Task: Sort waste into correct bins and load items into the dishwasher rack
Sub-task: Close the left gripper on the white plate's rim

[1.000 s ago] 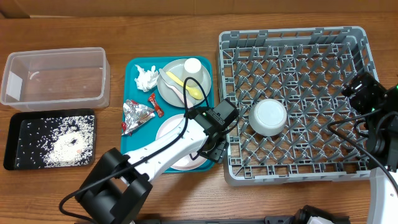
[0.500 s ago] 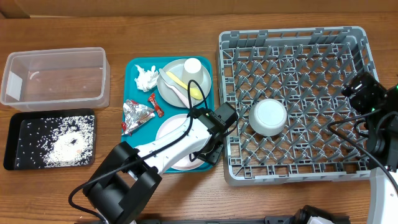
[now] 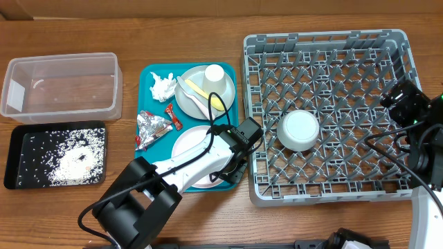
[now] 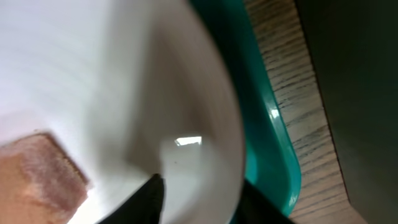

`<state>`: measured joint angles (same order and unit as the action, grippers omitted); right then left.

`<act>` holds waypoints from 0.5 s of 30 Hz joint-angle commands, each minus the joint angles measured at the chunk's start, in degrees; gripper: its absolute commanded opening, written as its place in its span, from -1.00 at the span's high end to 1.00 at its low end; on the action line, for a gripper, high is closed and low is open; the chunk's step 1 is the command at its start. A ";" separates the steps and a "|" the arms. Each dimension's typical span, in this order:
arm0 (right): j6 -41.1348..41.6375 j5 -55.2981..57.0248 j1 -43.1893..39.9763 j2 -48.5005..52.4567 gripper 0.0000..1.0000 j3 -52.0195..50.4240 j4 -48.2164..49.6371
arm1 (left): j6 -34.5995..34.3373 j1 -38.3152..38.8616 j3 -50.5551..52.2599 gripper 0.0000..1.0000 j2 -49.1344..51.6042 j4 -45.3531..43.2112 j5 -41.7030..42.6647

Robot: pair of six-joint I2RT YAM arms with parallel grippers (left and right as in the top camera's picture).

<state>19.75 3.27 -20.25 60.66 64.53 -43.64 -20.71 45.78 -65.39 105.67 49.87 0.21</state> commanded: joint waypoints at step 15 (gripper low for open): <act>0.44 0.55 -0.17 -0.09 -1.00 1.49 0.22 | -1.27 -0.11 -0.24 0.92 0.33 -0.07 -0.37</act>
<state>19.73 3.25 -20.25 60.66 64.53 -43.62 -20.67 45.78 -65.63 105.65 49.76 -1.10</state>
